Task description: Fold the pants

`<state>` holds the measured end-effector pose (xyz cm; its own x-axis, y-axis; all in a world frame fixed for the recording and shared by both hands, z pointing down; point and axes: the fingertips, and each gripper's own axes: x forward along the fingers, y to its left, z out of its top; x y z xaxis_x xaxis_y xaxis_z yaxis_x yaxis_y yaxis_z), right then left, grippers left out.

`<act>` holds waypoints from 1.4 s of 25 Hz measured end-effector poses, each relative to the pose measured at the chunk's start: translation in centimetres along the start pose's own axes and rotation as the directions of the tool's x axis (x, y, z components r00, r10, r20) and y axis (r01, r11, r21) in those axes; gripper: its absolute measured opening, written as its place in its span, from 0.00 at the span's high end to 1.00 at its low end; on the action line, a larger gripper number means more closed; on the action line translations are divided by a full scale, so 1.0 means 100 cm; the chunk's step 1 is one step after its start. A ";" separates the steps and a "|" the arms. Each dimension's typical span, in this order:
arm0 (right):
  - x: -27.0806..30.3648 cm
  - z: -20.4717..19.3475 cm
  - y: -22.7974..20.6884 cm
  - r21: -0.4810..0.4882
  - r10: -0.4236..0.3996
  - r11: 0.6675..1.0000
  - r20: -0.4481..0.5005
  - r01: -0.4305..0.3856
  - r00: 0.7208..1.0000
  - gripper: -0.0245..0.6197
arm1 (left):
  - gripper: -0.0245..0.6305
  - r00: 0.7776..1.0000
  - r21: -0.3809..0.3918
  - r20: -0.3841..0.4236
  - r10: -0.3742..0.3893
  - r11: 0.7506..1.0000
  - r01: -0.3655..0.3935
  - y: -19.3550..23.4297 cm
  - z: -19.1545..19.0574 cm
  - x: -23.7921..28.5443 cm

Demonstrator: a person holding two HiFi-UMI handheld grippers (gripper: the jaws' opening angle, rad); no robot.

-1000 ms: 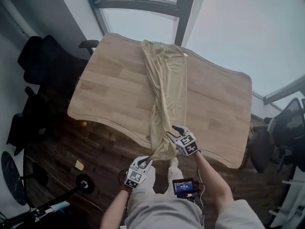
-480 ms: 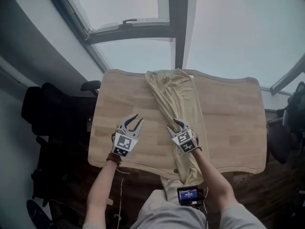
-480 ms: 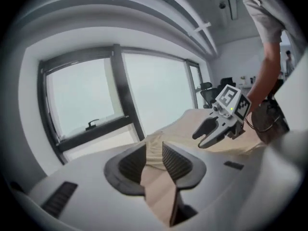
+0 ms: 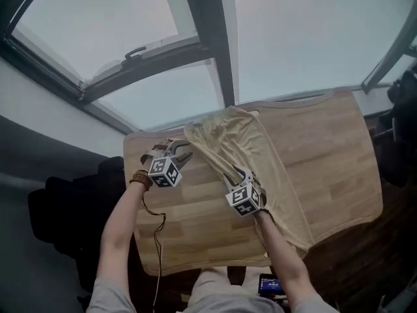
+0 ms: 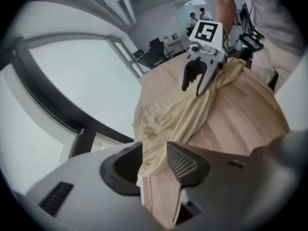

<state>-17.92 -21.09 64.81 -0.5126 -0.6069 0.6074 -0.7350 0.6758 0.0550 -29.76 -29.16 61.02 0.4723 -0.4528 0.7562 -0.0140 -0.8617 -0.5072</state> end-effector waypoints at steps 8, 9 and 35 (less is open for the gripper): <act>0.056 -0.042 -0.002 0.006 -0.018 1.000 -0.127 0.019 0.992 0.66 | 0.63 0.947 0.328 -0.138 -0.291 0.889 0.321 0.008 -0.093 0.106; 0.063 -0.052 -0.001 -0.001 -0.012 1.000 -0.164 0.012 0.986 0.65 | 0.62 0.938 0.355 -0.158 -0.308 0.869 0.345 0.007 -0.099 0.114; -0.085 -0.137 -0.147 0.422 -0.172 0.878 -0.165 0.227 0.971 0.74 | 0.51 0.936 -0.493 -0.012 -0.351 0.817 0.299 0.153 0.041 0.247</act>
<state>3.32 -20.09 69.72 -0.2985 -0.6366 0.7110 -0.9488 0.2788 -0.1487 -14.74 -52.57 70.23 0.4365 -0.1247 0.8910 -0.3050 -0.9522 0.0162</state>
